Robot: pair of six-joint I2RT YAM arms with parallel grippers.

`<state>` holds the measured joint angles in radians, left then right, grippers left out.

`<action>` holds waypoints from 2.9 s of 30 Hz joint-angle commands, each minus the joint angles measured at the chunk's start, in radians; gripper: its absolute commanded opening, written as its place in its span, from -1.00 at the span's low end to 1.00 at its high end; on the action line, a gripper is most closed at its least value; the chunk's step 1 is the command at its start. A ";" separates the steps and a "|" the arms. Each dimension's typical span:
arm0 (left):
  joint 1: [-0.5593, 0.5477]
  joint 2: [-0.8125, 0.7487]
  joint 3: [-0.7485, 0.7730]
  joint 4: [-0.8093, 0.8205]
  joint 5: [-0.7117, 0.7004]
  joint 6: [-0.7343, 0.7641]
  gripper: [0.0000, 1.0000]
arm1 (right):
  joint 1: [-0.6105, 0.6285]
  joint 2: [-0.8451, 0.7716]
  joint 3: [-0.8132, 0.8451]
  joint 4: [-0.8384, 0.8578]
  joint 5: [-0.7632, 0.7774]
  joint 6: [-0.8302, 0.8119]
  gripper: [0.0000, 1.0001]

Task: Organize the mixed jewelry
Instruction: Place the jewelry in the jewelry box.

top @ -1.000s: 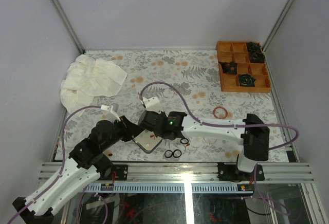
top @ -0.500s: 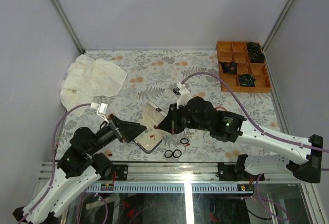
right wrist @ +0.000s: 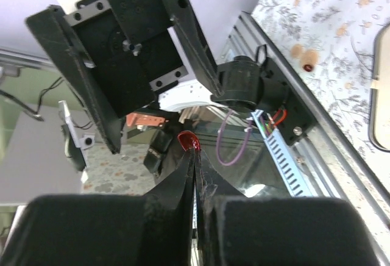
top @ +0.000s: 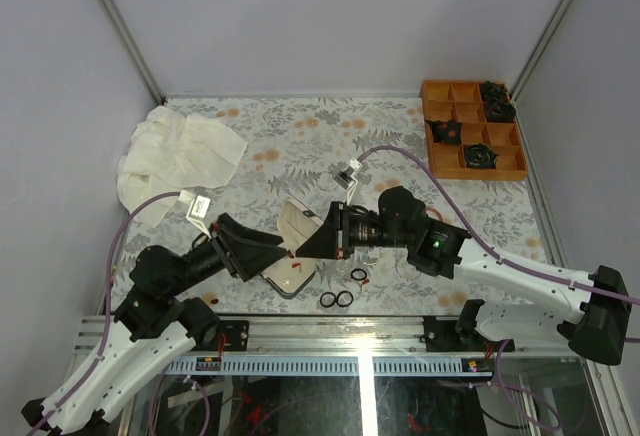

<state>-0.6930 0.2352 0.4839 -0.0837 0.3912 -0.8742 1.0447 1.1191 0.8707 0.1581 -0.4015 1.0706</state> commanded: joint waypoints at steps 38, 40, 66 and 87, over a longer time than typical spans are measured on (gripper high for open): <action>0.004 0.010 -0.041 0.067 0.056 -0.032 -0.36 | -0.068 0.058 -0.069 0.333 -0.143 0.143 -1.00; 0.004 0.008 -0.042 0.065 0.055 -0.032 -0.37 | -0.069 0.062 -0.069 0.338 -0.146 0.145 -1.00; 0.004 0.008 -0.005 -0.021 0.003 -0.006 0.04 | -0.072 0.071 -0.065 0.333 -0.143 0.143 -1.00; 0.004 -0.040 -0.028 -0.048 -0.135 -0.026 0.08 | -0.094 0.082 -0.101 0.314 0.050 0.250 -1.00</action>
<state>-0.6930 0.2127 0.4629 -0.1368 0.3046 -0.8997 0.9611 1.1965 0.7837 0.4370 -0.4118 1.2663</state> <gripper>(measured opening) 0.544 0.009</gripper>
